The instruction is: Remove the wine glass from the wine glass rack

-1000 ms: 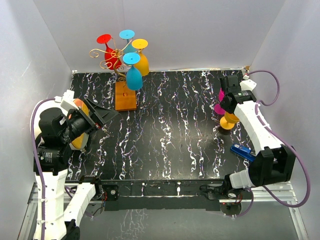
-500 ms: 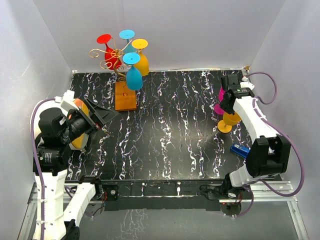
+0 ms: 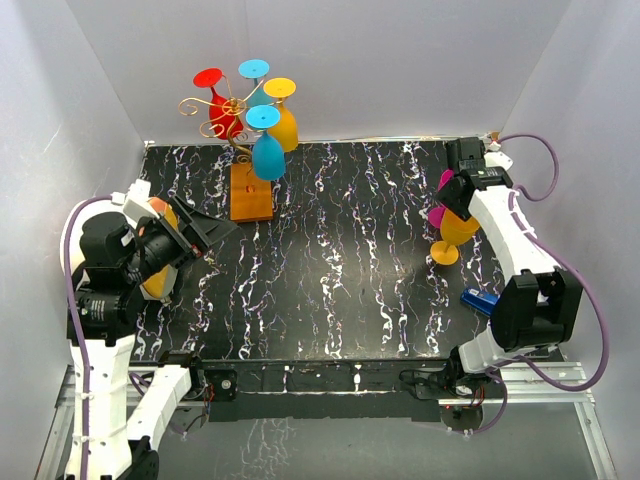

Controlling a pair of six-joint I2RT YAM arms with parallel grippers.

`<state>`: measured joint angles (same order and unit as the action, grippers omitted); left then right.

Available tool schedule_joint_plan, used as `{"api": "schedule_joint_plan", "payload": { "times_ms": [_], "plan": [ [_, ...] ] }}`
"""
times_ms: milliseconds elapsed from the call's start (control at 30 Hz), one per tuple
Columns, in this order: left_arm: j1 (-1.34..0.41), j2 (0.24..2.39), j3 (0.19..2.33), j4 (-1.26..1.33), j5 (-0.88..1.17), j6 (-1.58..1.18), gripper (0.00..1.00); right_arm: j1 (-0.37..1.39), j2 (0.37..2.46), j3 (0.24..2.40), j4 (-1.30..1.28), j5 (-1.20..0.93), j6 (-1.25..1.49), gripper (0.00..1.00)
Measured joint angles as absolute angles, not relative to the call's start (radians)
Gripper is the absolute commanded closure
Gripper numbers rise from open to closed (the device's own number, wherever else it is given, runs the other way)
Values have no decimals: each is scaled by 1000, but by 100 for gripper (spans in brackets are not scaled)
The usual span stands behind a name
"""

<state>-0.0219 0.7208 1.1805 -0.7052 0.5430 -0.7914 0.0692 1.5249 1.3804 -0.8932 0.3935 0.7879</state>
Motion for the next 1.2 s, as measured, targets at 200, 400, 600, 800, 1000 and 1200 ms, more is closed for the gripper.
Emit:
{"api": "schedule_joint_plan", "payload": {
  "times_ms": [200,400,600,800,1000,1200],
  "plan": [
    [-22,760,1180,-719,530,-781,1,69,1427,1401,-879,322,706,42],
    [-22,789,1180,-717,526,-783,1,75,1199,1247,-613,-143,546,31],
    [-22,822,1167,-672,524,-811,1,260,1148,900,-245,-589,585,25],
    [-22,913,1137,-577,550,-874,1,503,1192,798,-126,-700,603,23],
    [-27,1103,1251,-559,543,-867,1,501,1191,791,-73,-706,585,22],
    [-30,1307,1572,-588,492,-788,9,499,1171,810,-124,-670,531,20]
  ]
}}
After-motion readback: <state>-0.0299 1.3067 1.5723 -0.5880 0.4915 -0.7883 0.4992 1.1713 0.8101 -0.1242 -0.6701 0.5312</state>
